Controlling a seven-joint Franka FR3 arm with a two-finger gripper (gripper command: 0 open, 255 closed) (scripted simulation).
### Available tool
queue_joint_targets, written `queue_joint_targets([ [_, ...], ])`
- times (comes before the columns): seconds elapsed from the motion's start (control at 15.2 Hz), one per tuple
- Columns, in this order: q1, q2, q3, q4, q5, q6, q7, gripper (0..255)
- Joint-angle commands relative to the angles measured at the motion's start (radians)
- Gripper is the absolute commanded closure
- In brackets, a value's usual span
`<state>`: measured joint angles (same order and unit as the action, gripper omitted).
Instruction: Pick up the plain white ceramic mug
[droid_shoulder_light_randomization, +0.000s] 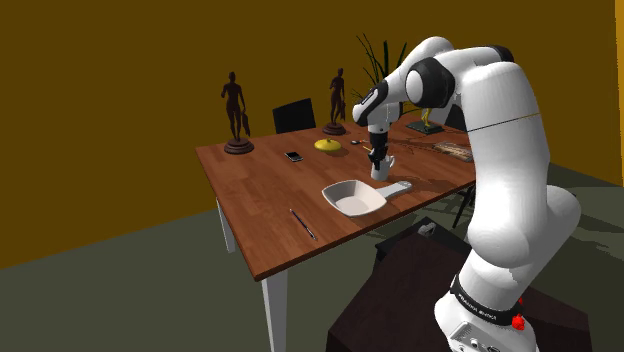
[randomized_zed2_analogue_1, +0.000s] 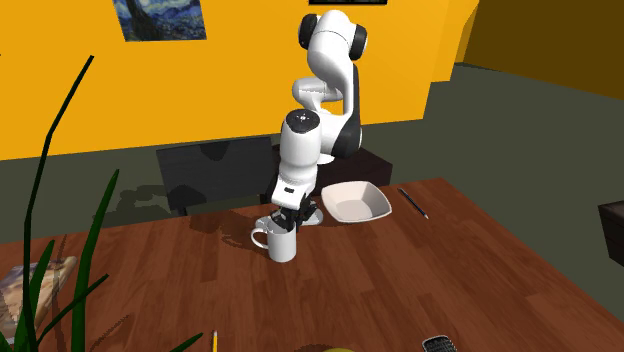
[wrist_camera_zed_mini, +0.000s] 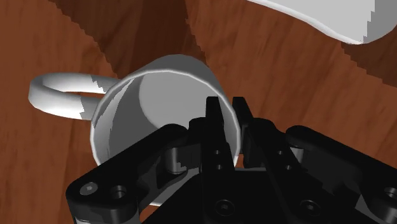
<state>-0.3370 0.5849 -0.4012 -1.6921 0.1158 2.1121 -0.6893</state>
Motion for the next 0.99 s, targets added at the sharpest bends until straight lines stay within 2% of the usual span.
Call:
queue_joint_targets([
  [0.0,0.000,0.000,0.000,0.000,0.000,0.000,0.000,255],
  [0.26,-0.001,0.002,0.000,0.002,0.000,0.000,0.000,255],
  [0.92,0.011,-0.068,-0.017,0.036,-0.026,-0.101,0.006,255],
])
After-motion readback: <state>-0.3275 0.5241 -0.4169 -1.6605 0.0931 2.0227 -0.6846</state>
